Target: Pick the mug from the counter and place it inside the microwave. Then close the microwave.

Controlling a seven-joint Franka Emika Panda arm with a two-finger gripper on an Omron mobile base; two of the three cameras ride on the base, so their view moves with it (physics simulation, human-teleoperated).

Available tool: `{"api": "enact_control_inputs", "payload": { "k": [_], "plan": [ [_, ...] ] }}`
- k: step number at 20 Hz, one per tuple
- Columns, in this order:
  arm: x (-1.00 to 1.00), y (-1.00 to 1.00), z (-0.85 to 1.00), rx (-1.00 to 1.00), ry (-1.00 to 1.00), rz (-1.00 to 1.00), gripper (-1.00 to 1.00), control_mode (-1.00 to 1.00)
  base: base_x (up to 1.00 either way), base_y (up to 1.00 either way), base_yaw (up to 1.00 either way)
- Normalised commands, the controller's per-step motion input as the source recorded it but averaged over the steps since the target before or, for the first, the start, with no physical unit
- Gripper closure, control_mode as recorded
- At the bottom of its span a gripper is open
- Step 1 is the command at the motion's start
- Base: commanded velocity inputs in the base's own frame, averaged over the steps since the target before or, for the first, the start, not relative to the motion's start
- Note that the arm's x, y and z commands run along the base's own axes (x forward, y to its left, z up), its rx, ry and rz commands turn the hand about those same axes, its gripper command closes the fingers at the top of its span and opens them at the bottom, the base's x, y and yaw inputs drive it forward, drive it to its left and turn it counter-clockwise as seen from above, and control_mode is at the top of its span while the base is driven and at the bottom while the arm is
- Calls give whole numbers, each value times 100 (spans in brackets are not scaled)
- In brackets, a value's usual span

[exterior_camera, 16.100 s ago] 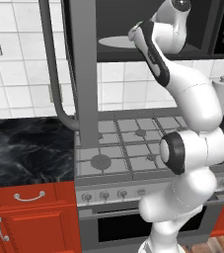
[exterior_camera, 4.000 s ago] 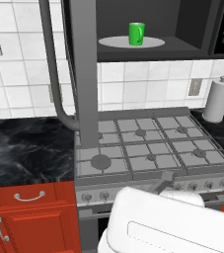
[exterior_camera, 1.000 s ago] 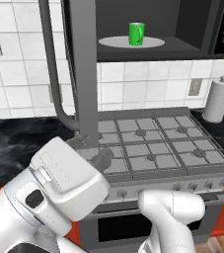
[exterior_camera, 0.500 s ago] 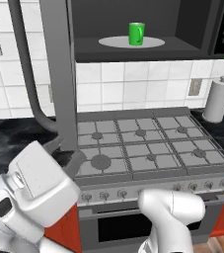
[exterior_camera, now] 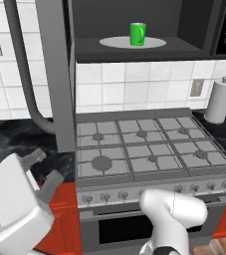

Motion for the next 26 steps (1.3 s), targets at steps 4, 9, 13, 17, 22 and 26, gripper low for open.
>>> {"api": "enact_control_inputs", "payload": {
  "k": [4,9,13,17,22,26],
  "plan": [
    [6,22,-12,0,-1,0,-100,-100,0,0,0],
    [36,24,-25,0,0,0,-100,-100,0,0,0],
    [38,6,-11,0,0,0,-100,-100,0,0,0],
    [46,0,-1,0,1,0,-100,-100,0,0,0],
    [51,1,0,0,5,0,-100,-100,0,0,0],
    [50,4,-1,0,6,0,-100,-100,0,0,0]
  ]
}}
